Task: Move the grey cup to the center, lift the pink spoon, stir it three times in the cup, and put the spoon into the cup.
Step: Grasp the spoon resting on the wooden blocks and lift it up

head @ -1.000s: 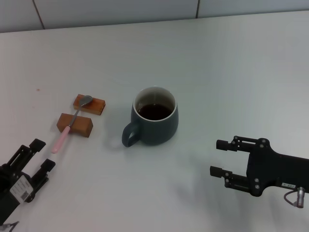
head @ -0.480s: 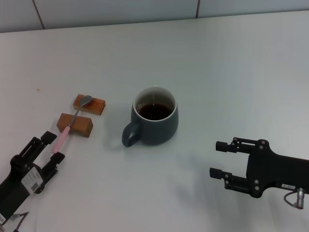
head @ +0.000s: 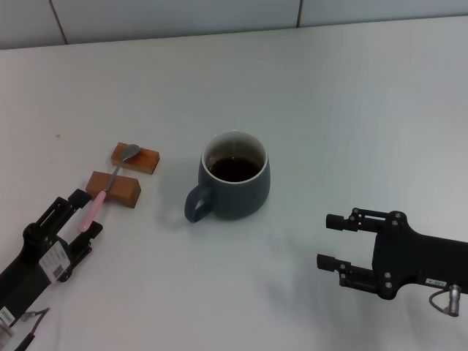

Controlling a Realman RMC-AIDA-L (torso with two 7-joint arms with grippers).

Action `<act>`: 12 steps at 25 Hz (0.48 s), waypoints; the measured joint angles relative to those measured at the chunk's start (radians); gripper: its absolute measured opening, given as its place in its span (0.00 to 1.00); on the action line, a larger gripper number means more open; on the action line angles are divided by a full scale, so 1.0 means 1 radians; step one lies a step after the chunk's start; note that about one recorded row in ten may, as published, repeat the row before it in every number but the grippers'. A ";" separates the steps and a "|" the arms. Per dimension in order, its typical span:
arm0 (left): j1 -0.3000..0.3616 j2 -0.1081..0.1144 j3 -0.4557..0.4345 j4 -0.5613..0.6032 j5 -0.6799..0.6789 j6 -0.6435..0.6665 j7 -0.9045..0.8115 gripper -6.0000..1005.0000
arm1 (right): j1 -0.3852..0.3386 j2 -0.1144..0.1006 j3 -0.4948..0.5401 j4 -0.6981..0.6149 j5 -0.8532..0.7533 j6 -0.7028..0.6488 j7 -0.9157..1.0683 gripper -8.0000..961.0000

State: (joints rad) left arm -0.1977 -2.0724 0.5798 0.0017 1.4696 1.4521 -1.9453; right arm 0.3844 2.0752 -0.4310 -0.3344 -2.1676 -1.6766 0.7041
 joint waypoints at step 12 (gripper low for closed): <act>-0.029 -0.002 -0.007 -0.003 -0.001 -0.033 0.000 0.76 | 0.002 0.000 0.000 0.000 0.000 0.000 0.003 0.64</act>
State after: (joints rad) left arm -0.2272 -2.0740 0.5726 -0.0016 1.4682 1.4196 -1.9450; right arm 0.3861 2.0755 -0.4310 -0.3344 -2.1676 -1.6766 0.7068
